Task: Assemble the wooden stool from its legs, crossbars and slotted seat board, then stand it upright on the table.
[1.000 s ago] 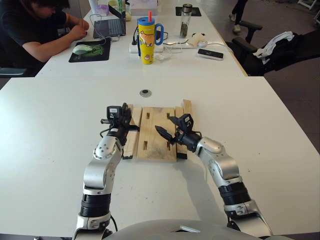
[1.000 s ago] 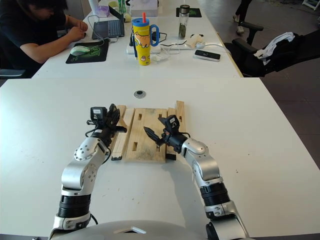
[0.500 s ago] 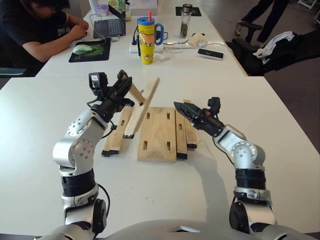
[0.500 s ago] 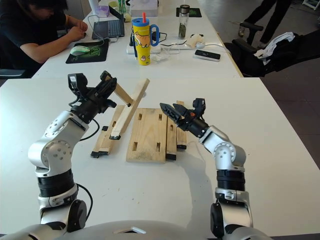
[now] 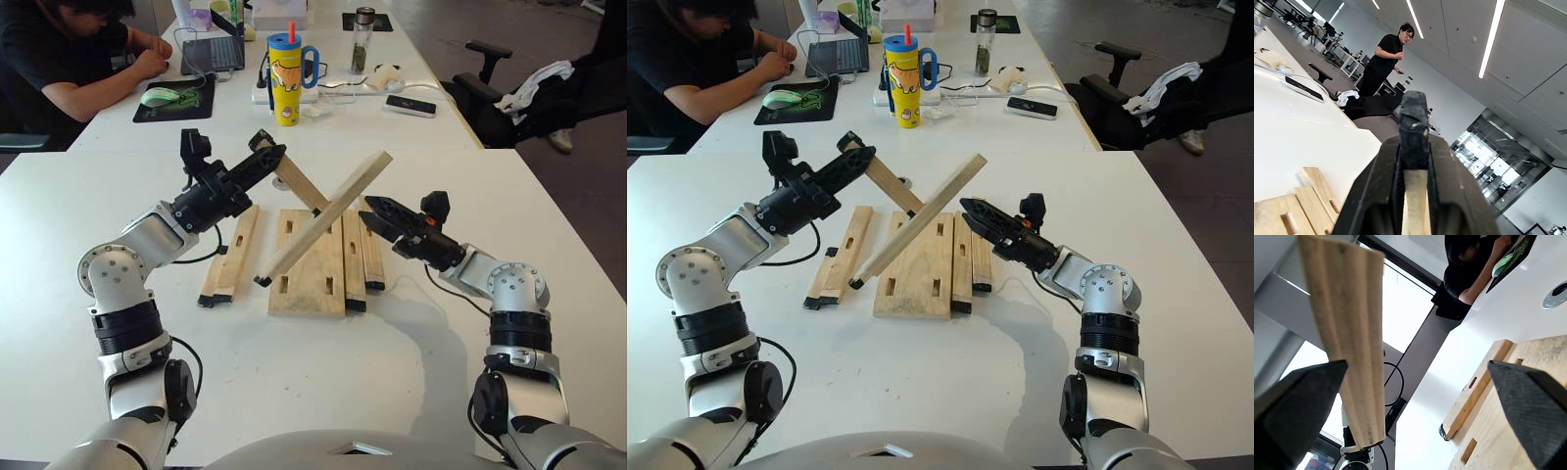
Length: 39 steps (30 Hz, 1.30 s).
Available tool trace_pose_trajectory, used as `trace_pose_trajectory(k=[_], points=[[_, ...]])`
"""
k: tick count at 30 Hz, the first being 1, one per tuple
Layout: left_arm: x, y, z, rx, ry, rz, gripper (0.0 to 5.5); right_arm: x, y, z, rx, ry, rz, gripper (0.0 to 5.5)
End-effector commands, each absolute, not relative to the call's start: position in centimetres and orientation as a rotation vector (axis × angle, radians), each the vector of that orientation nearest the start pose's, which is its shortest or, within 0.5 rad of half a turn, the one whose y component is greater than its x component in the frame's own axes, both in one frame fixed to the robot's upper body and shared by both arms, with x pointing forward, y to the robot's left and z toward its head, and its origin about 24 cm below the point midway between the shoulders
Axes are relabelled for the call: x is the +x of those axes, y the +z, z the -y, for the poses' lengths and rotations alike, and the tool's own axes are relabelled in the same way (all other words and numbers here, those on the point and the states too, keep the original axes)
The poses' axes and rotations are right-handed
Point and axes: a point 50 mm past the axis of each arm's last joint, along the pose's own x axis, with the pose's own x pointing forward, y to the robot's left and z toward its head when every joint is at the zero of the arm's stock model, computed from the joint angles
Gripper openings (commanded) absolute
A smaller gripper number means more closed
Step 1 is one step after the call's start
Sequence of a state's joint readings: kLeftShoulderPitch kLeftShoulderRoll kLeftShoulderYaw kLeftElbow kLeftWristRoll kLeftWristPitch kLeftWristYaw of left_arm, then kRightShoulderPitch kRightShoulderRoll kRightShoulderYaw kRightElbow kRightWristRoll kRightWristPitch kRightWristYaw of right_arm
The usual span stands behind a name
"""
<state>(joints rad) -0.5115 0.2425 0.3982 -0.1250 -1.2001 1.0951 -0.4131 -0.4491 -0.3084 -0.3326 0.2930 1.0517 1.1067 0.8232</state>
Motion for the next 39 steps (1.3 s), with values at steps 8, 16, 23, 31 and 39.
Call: trace_pose_trajectory(k=[8,16,23,31,39], points=[[28.7,17.6,-15.2,-0.95,-1.005,-0.138,0.41,28.6,12.9,17.5,1.194,1.236,-0.249,5.4],[28.1,16.9,-14.4,-0.986,-1.029,-0.192,0.41,28.6,12.9,16.9,1.212,1.247,-0.249,5.04],[28.0,16.3,-14.4,-0.963,-1.011,-0.211,0.41,28.3,12.6,16.9,1.179,1.247,-0.271,3.96],[28.1,16.3,-14.4,-0.97,-0.989,-0.19,0.41,28.6,12.4,16.8,1.167,1.24,-0.266,2.72],[27.7,16.7,-14.5,-1.011,-1.006,-0.17,1.69,28.7,12.3,17.0,1.173,1.239,-0.284,2.04]])
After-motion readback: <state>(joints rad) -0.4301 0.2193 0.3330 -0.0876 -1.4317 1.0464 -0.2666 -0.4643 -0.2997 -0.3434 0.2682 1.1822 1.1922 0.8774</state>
